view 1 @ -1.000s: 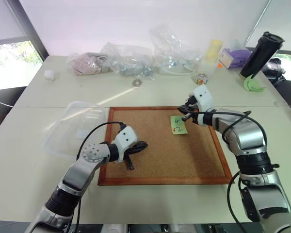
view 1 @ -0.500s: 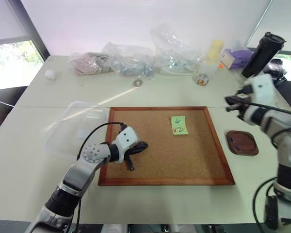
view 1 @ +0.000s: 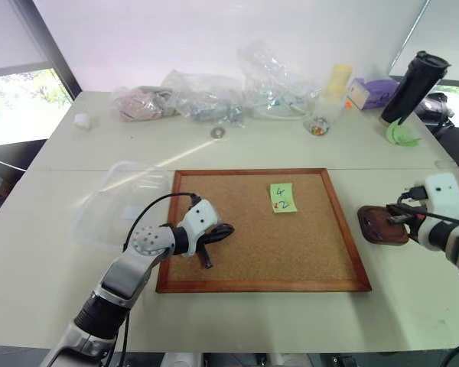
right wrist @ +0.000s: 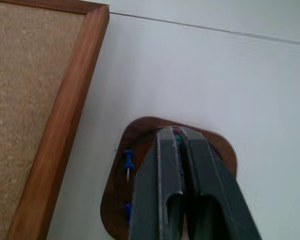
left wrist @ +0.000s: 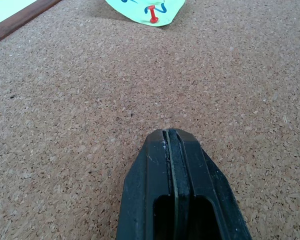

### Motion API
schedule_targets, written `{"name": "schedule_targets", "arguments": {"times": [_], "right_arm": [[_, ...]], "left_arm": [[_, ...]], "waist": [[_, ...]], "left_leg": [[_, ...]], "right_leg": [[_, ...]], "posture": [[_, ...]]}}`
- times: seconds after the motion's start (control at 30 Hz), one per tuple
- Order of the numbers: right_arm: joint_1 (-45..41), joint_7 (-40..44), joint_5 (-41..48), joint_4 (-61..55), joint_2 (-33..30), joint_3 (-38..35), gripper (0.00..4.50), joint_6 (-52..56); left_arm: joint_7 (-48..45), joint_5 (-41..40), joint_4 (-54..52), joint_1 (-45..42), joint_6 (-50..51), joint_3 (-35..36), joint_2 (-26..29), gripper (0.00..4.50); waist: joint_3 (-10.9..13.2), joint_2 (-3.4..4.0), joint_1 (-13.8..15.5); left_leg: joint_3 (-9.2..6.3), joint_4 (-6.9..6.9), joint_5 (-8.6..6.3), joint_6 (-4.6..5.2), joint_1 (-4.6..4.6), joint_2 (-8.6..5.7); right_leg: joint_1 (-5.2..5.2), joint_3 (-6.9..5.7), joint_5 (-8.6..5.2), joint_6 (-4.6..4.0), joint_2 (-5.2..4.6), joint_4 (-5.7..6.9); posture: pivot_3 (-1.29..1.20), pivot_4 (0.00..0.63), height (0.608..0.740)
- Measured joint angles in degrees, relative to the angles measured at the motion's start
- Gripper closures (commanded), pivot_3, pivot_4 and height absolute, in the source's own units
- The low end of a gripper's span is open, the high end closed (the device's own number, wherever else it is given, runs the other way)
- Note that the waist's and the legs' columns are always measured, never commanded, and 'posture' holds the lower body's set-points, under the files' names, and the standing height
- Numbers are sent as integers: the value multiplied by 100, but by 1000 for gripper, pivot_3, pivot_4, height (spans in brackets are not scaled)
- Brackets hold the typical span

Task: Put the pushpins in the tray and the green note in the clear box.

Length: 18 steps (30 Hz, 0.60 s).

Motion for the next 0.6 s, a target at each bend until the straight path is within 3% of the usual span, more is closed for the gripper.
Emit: {"name": "schedule_targets", "arguments": {"times": [0.3, 0.4, 0.6], "right_arm": [[201, -10, 94, 110, 93, -38, 4480, -206], [153, -25, 101, 233, 93, -38, 3624, -313], [49, -54, 103, 533, 94, -11, 777, -499]], "left_arm": [[-44, 45, 55, -37, -73, -35, -2, 4500], [-45, 53, 60, -41, -73, -36, -1, 4500], [-48, 57, 60, -41, -76, -36, -1, 4500]], "waist": [[-7, 11, 7], [-7, 10, 3], [-9, 13, 4]], "left_leg": [[-1, 0, -1, 2, 1, -5], [0, 0, -1, 2, 1, -6], [-1, 0, -1, 2, 1, -6]], "right_leg": [[2, 6, 0, 1, 2, -3], [3, 8, 0, 1, 2, -5], [3, 8, 0, 1, 2, -5]], "posture": [[0, 150, 740], [0, 150, 740], [0, 150, 740]]}}
